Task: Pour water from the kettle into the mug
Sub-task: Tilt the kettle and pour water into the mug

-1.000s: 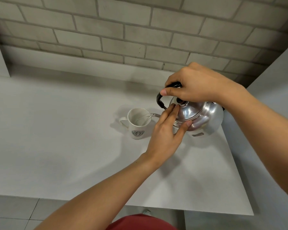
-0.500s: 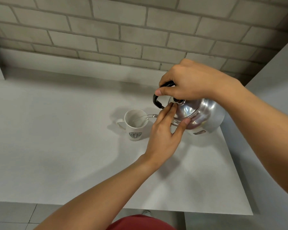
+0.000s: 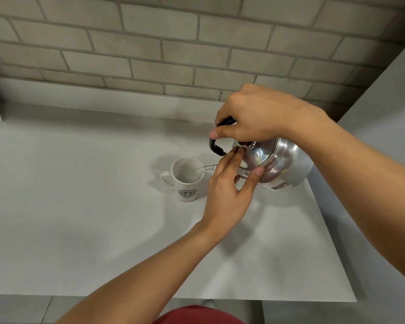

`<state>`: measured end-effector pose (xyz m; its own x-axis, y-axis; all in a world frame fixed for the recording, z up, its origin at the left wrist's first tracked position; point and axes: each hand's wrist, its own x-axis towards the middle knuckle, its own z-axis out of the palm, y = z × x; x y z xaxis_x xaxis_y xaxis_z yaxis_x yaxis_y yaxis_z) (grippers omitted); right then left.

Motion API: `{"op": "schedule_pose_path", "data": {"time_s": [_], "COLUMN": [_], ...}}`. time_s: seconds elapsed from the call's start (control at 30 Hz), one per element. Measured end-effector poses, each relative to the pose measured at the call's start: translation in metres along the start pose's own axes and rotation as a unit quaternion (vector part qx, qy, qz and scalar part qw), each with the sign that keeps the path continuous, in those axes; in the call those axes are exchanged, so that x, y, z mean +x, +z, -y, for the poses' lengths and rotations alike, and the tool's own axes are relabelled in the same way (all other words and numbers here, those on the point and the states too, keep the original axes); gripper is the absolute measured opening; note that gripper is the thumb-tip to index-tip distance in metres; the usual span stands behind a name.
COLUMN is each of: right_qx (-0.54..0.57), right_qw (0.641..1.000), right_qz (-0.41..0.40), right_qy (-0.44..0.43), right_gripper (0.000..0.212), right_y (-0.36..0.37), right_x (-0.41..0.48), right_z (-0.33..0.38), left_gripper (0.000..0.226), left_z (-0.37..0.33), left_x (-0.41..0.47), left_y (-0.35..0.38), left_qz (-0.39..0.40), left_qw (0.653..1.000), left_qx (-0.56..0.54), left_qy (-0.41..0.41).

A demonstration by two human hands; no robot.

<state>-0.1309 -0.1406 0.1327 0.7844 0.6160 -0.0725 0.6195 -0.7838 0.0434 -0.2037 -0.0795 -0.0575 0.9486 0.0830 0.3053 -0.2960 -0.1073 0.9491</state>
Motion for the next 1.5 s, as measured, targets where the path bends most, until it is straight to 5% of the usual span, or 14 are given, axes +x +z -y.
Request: {"op": "schedule_pose_path", "data": {"time_s": [1.5], "right_qx": [-0.036], "right_qw": [0.999], "right_qz": [0.006], "right_qy": [-0.007], "right_gripper": [0.037], "right_y": [-0.01], "right_x": [0.011], "right_z": [0.002], "left_gripper": [0.056], "left_z": [-0.019], "left_x": [0.006], "left_y": [-0.003], "left_qz": [-0.028], "left_qw": [0.998], "left_qx": [-0.041], "left_qy": [0.028]}}
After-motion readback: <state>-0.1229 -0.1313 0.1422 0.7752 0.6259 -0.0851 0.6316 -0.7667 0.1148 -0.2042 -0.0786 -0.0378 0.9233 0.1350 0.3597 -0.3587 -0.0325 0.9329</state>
